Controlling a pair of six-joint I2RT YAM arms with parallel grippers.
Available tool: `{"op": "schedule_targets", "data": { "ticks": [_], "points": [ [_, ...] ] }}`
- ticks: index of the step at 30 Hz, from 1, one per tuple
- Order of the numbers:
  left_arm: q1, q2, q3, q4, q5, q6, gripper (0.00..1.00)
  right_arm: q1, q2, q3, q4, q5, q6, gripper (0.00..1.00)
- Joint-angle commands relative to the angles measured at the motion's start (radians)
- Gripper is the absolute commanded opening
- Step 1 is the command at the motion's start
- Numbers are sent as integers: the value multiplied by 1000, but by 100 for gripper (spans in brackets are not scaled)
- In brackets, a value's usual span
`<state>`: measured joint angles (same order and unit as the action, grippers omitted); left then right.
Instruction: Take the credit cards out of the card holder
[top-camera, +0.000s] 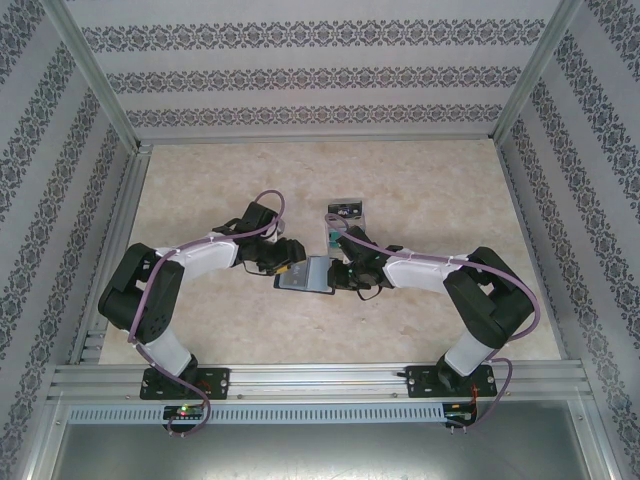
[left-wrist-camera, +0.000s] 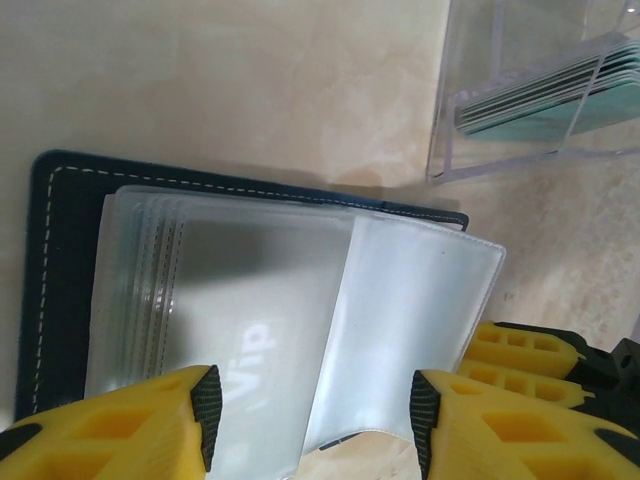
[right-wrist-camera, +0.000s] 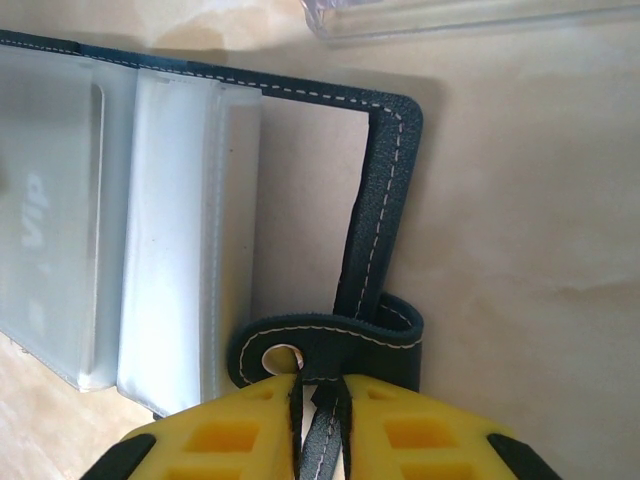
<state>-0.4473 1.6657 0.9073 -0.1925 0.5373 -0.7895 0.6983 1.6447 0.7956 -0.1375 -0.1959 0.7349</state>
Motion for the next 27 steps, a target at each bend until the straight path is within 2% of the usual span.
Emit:
{"op": "schedule_targets", "data": {
  "ticks": [1,7,20,27],
  "points": [
    [3,5,-14,-27,-12,29,55,9,0,-24,-40,26,16,21],
    [4,16,-29,-34,-25,29,55,10,1,-24,-43,24,14,21],
    [4,-68,-70,-37,-95,7,54,18,-5,-44,-39,32,26,21],
    [0,-37,-70,-21,-45,13,54,23,2,-41,-37,30,26,21]
  ]
}}
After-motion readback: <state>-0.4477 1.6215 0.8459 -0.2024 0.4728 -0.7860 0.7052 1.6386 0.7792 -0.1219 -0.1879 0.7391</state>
